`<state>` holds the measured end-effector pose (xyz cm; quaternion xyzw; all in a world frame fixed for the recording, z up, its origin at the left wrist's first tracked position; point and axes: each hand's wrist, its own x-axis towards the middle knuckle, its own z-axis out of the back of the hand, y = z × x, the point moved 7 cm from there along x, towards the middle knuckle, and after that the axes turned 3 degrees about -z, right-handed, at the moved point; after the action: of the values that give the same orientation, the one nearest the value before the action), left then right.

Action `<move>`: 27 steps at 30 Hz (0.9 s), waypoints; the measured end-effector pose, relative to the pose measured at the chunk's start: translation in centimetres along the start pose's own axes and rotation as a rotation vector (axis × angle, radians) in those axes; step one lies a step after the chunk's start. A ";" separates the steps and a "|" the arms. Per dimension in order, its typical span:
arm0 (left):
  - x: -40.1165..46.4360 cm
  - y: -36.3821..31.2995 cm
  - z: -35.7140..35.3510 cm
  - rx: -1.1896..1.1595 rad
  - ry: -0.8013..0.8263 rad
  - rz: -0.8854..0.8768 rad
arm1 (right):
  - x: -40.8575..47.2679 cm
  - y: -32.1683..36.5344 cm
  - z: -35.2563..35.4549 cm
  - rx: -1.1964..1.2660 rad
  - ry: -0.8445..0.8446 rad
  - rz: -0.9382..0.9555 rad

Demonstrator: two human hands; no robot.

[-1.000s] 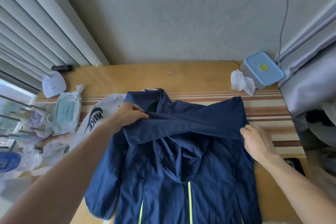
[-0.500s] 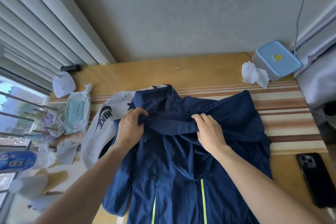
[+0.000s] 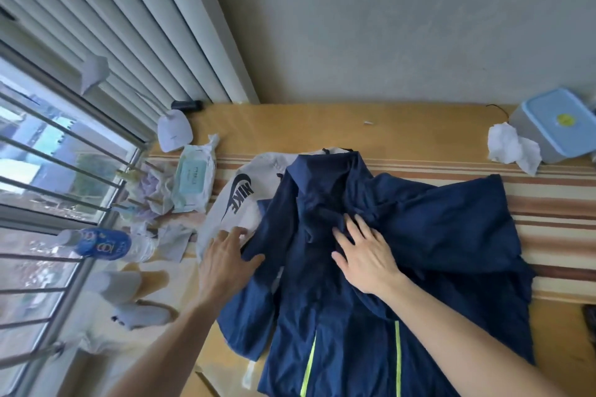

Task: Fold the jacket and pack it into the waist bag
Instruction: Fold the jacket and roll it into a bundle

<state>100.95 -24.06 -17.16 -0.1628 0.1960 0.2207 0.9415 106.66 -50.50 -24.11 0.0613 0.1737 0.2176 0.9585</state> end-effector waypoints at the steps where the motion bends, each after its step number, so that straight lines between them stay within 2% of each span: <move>1: 0.0 0.5 0.3 -0.027 -0.049 -0.015 | 0.4 -0.5 -0.6 -0.023 0.040 -0.074; 3: 0.0 1.2 1.1 -0.072 -0.137 -0.037 | 0.9 -1.5 0.1 0.007 -0.032 -0.193; 5: 0.0 2.1 1.7 -0.139 -0.149 -0.009 | 0.7 -1.5 2.4 0.027 -0.195 -0.204; 8: -0.3 3.3 3.2 -0.271 -0.158 0.049 | -0.4 0.5 5.6 0.108 -0.391 -0.088; 10: -0.7 3.4 4.7 -0.344 -0.196 0.043 | -1.4 2.9 7.1 0.258 -0.405 0.009; 12: -1.3 3.1 6.3 -0.486 -0.216 0.067 | -2.3 6.0 7.4 0.521 -0.235 0.065; 15: -1.7 1.5 8.3 -0.752 -0.184 0.189 | -3.3 11.5 6.1 0.987 0.287 0.009; 16: -1.9 0.3 8.6 -0.872 -0.144 0.225 | -3.6 13.1 6.3 1.173 0.406 -0.009; 18: -2.2 -3.8 8.8 -1.174 0.008 0.222 | -3.6 14.6 8.2 1.516 0.450 -0.035; 20: -2.8 -8.6 9.5 -1.355 0.198 0.128 | -3.5 12.9 10.5 1.741 0.346 -0.145; 22: -3.1 -12.0 10.3 -1.348 0.280 -0.024 | -4.3 8.3 12.1 1.956 0.241 -0.291; 23: -2.9 -13.1 10.7 -1.303 0.249 -0.091 | -4.9 5.3 12.8 2.071 0.205 -0.365; 25: -2.3 -14.1 11.3 -1.122 0.081 -0.216 | -6.6 -1.9 13.5 2.272 0.107 -0.510; 27: -1.6 -14.5 10.4 -0.785 -0.112 -0.313 | -8.5 -8.8 12.3 2.520 -0.013 -0.625</move>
<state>109.68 -32.85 -4.18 -0.5246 0.0183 0.1416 0.8393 107.36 -62.64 -11.72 0.8733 0.2597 -0.3263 0.2519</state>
